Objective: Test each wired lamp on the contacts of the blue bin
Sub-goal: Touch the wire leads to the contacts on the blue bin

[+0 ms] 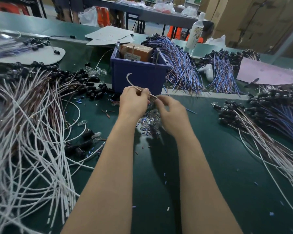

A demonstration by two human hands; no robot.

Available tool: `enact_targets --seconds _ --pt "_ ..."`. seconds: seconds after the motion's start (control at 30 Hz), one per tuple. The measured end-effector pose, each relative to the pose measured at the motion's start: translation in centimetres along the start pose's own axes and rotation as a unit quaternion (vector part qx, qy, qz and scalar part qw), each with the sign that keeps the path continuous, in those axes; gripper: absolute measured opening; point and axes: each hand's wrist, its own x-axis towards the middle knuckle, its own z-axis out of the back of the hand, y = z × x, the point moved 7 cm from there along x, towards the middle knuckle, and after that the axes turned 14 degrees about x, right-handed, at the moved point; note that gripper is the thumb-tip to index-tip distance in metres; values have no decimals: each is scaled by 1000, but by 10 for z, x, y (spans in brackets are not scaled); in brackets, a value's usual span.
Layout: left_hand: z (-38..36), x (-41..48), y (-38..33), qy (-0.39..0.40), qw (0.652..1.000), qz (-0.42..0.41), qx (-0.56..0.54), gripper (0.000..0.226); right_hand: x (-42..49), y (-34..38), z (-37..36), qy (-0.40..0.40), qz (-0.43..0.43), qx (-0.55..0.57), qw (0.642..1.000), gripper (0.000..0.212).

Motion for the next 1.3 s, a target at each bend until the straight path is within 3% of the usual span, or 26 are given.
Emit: enact_targets --seconds 0.13,0.33,0.53,0.67,0.83,0.97,1.07,1.13,1.23,1.3 --pt "-2 -6 -5 15 991 0 -130 19 4 7 -3 -45 37 45 997 23" --pt "-9 -7 -3 50 987 17 -150 10 13 -2 -18 -38 -9 192 981 21" --pt "-8 -7 1 56 982 45 -177 14 18 -10 -30 -35 -81 352 932 22" --pt "-1 -3 6 15 976 51 -211 15 17 -7 -37 -26 -109 418 902 20" --pt "19 1 16 -112 975 64 -182 23 11 -16 -3 -173 -82 297 936 17" --pt "27 4 21 -154 965 86 -196 22 4 -14 4 -194 -47 205 958 39" --pt "28 6 23 -143 958 111 -224 21 4 -16 8 -209 -55 163 963 33" --pt "27 6 20 -123 963 98 -221 20 3 -22 10 -225 -92 233 942 18" --pt "23 4 14 -93 973 66 -199 19 1 -34 13 -266 -147 406 862 17" --pt "24 2 13 -103 981 53 -153 20 1 -41 21 -303 -152 462 819 12"
